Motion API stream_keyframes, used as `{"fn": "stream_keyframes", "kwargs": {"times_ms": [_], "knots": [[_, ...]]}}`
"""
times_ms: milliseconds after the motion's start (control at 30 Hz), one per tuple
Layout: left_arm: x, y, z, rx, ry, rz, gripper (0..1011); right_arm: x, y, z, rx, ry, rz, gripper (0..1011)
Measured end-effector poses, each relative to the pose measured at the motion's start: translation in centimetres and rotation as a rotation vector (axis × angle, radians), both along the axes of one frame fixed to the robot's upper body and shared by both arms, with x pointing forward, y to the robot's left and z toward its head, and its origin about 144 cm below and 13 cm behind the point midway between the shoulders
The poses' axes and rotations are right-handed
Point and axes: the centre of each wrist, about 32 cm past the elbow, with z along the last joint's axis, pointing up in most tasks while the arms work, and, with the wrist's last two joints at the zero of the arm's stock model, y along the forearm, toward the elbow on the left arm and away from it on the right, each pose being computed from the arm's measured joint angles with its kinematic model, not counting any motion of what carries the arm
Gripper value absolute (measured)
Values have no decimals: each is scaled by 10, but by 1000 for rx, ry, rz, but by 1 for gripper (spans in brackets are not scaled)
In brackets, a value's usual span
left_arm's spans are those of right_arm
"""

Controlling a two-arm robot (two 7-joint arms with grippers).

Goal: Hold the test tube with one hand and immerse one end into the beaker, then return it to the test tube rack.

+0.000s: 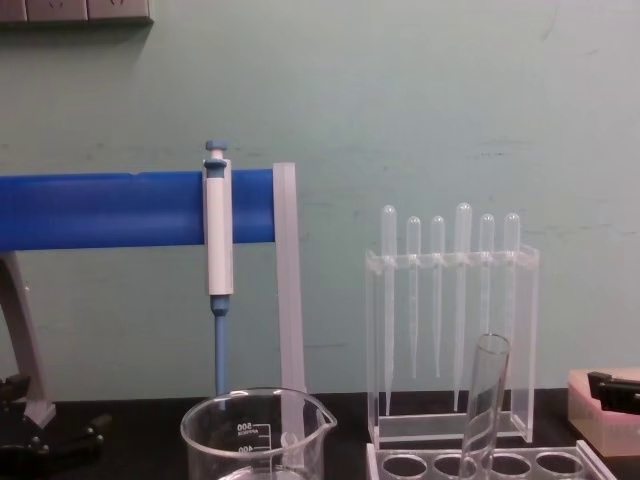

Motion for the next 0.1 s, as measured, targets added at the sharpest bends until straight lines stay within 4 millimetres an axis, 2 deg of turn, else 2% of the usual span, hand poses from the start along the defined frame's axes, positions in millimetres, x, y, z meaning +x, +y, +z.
{"fn": "stream_keyframes", "kwargs": {"times_ms": [100], "knots": [[0, 0, 0, 0, 0, 0, 1000, 0, 0, 0, 0, 0, 0, 1003]]}}
